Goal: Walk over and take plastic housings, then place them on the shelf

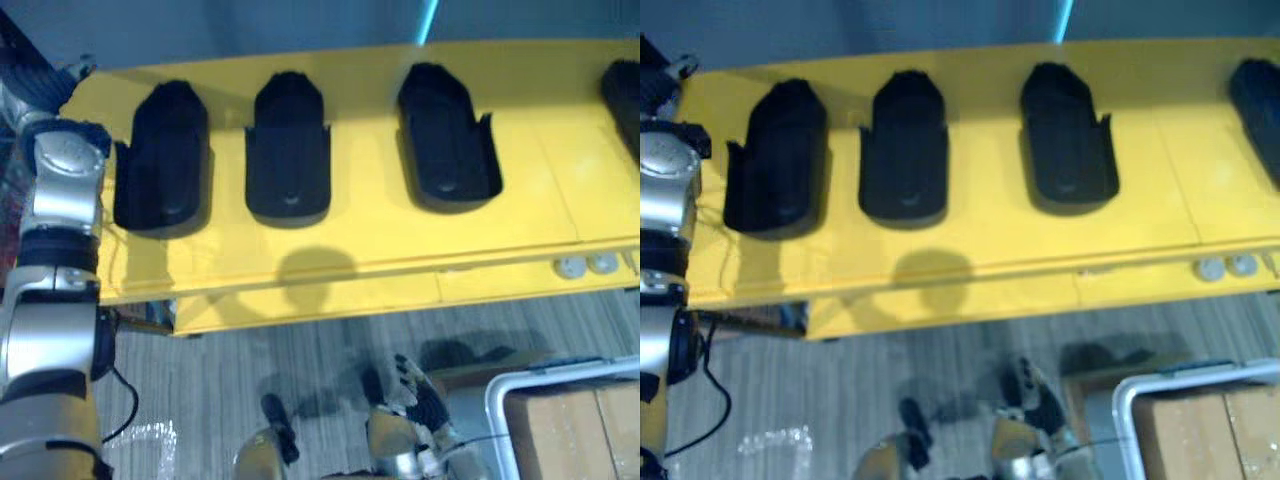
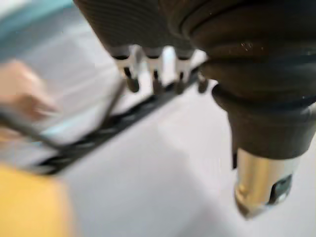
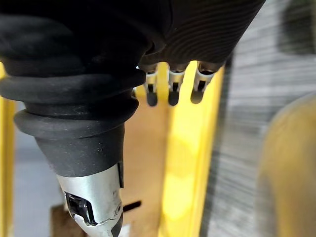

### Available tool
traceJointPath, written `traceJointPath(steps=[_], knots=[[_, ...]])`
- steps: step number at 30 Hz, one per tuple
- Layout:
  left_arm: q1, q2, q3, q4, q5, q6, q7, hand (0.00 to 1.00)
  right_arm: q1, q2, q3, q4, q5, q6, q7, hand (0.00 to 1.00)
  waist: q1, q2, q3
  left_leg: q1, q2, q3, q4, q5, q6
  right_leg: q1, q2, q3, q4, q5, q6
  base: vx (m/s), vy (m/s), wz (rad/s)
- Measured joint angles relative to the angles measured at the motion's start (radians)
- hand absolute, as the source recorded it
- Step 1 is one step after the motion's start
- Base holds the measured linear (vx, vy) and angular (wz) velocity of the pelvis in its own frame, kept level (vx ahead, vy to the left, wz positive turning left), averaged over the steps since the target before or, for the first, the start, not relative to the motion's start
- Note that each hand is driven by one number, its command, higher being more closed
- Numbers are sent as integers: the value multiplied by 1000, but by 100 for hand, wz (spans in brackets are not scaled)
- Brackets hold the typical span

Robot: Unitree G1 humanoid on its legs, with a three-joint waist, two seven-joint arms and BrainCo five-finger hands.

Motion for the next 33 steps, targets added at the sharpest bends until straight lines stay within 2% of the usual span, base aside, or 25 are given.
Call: traceJointPath(steps=[1,3,4,6,8,13,15,16,18,20,22,24,25,27,29,30,33], knots=[[18,-3,0,-31,-7,-16,5,0,7,-4,-4,-17,0,19,0,0,2,0,-9,13,1,0,-8,1,-2,11,0,-2,-2,0,0,89,-16,2],[112,-32,13,-153,-51,-69,14,0,43,-20,-76,-85,6,92,3,0,17,2,-56,48,4,2,-32,4,-5,34,0,-4,-2,0,0,68,8,-1],[140,-41,21,-189,-61,-76,15,0,53,-26,-105,-103,10,106,3,0,21,1,-65,57,3,3,-38,4,-6,40,0,-4,-2,0,0,45,13,1],[263,-84,96,-322,-71,-107,16,0,88,-45,-243,-195,76,146,3,0,25,-7,-100,74,0,6,-52,7,-7,48,-1,-5,-2,0,0,0,0,0],[340,-113,161,-403,-76,-111,16,0,113,-50,-353,-275,127,166,17,0,24,-18,-121,79,-3,6,-63,13,-6,49,-3,-6,-2,0,0,0,0,0],[539,-173,311,-653,-77,-141,9,0,203,-52,-607,-518,274,177,125,0,21,-39,-144,121,-21,13,-112,37,-5,67,-6,-28,2,-19,0,-64,-16,-3],[642,-208,375,-750,-75,-151,0,0,233,-63,-768,-657,409,173,235,0,21,-32,-176,125,-26,18,-117,37,-5,64,-9,-29,6,-29,5,-77,5,-4],[664,-213,389,-766,-75,-152,-4,0,236,-71,-806,-690,447,171,267,0,20,-30,-186,125,-26,19,-118,37,-5,63,-10,-30,6,-32,5,-31,1,1],[729,-237,430,-800,-76,-176,-9,0,224,-122,-939,-809,573,163,376,0,20,-25,-223,126,-27,19,-118,38,-6,63,-11,-30,6,-35,2,0,0,0],[764,-241,447,-806,-77,-205,-11,0,185,-162,-986,-860,640,133,431,0,21,-29,-238,126,-27,17,-118,41,-5,63,-10,-32,6,-34,3,-12,-1,2],[804,-282,475,-821,-77,-229,-20,0,123,-185,-993,-907,674,122,453,0,23,-34,-243,124,-28,10,-119,43,-5,63,-12,-38,6,-36,4,-35,-2,8],[898,-423,505,-881,-74,-256,-13,0,29,-185,-945,-956,700,118,447,0,34,-39,-246,119,-32,-4,-119,45,-6,64,-16,-51,6,-39,7,-29,9,13],[932,-460,505,-891,-72,-265,-3,0,4,-183,-917,-966,705,119,435,0,40,-40,-246,117,-32,-5,-119,45,-6,63,-17,-52,6,-39,7,-13,10,12],[1047,-590,486,-895,-30,-272,40,0,-86,-142,-779,-987,678,136,361,0,78,-41,-246,101,-32,-13,-119,55,-1,53,-16,-63,7,-31,12,-3,-3,15],[1112,-644,436,-893,-25,-269,84,0,-135,-92,-674,-980,631,157,288,0,105,-46,-248,84,-33,-44,-118,66,0,53,-17,-91,14,-28,12,20,-13,33],[1129,-655,424,-890,-16,-267,96,0,-152,-80,-641,-974,615,164,263,0,110,-48,-245,81,-33,-52,-118,69,1,53,-17,-99,18,-28,12,23,-13,50],[1194,-675,377,-795,53,-249,134,0,-268,-40,-450,-892,526,198,121,0,166,-50,-241,71,-38,-102,-118,79,5,77,-19,-151,17,-28,12,1,-6,43]])
